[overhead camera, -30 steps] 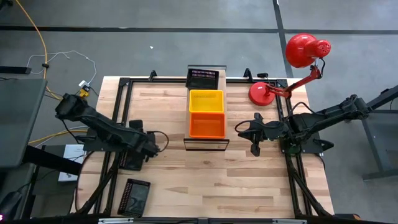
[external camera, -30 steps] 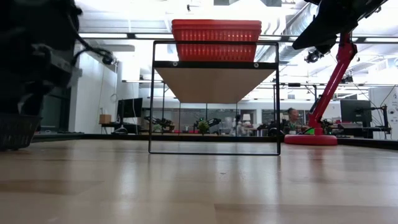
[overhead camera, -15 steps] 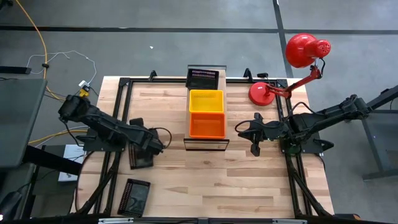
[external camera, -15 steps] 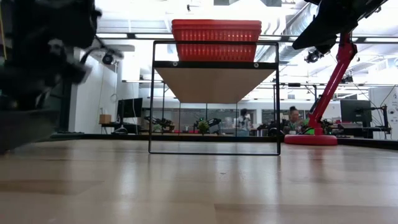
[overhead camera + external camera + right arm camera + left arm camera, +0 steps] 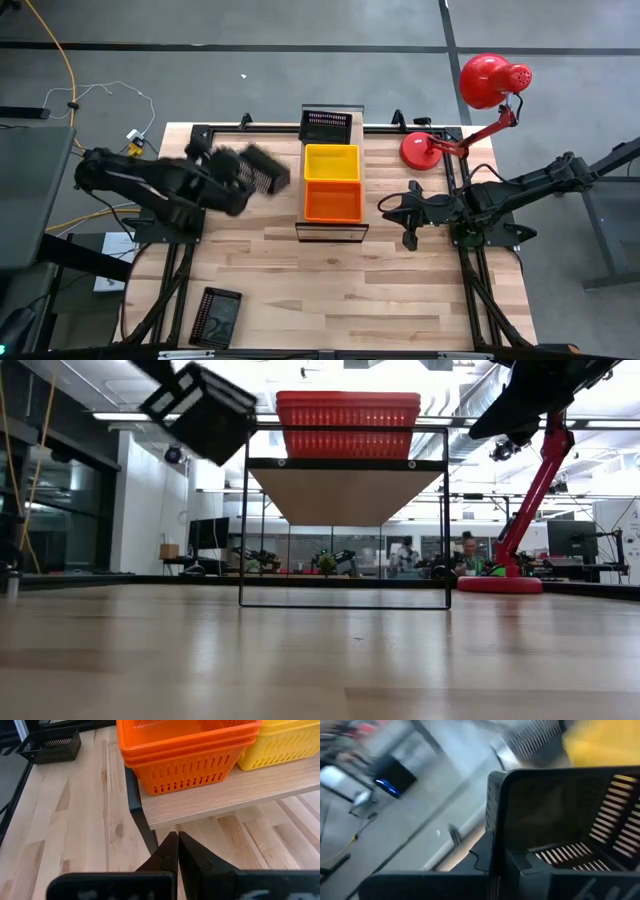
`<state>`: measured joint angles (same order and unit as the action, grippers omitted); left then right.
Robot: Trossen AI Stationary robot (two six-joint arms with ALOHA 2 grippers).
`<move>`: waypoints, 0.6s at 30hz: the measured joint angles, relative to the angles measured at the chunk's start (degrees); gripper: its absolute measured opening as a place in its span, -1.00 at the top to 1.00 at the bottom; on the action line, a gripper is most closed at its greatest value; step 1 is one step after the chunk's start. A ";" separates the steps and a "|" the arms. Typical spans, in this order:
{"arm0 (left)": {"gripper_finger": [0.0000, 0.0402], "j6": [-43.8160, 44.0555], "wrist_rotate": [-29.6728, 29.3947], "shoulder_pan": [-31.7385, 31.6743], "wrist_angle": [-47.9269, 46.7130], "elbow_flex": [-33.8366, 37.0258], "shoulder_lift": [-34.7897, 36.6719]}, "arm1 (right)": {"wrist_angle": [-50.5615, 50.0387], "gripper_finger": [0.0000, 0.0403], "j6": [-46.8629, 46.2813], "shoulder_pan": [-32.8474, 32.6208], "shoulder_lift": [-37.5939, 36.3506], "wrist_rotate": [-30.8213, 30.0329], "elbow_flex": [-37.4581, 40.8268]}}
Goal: Stack baskets on shelf by color
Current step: Stack the top black bin on the black bin on the shelf
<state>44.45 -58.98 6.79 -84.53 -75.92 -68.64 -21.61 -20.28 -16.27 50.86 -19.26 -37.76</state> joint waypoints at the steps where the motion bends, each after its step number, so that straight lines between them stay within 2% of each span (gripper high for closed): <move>1: 1.00 -0.06 -3.19 -1.11 2.02 -1.24 0.19 | 0.03 1.00 0.01 0.00 0.17 -0.05 0.00; 4: 1.00 -0.92 -8.59 -5.87 8.43 -3.36 1.47 | 0.09 1.00 -0.11 0.00 0.41 -0.07 0.00; 7: 1.00 -9.79 -6.79 -11.61 21.13 -3.66 1.06 | 0.01 1.00 -0.17 0.00 0.56 -0.27 0.00; 10: 1.00 -16.27 2.38 -17.78 35.86 -3.55 -0.74 | 0.36 1.00 -0.17 0.00 0.85 -0.29 0.00; 13: 1.00 -19.67 15.17 -23.82 49.77 -3.63 -3.78 | 0.90 1.00 -0.19 0.00 1.31 -0.30 0.00; 16: 1.00 -17.94 24.14 -28.33 58.78 -3.63 -7.70 | 1.16 1.00 -0.19 0.00 1.73 -0.29 0.00; 18: 1.00 -14.41 27.25 -30.90 59.72 -3.61 -10.27 | 1.01 1.00 -0.20 0.00 1.78 -0.29 0.00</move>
<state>30.04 -31.74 -24.11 -24.81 -79.53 -78.91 -20.61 -20.48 -16.27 52.64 -19.55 -37.76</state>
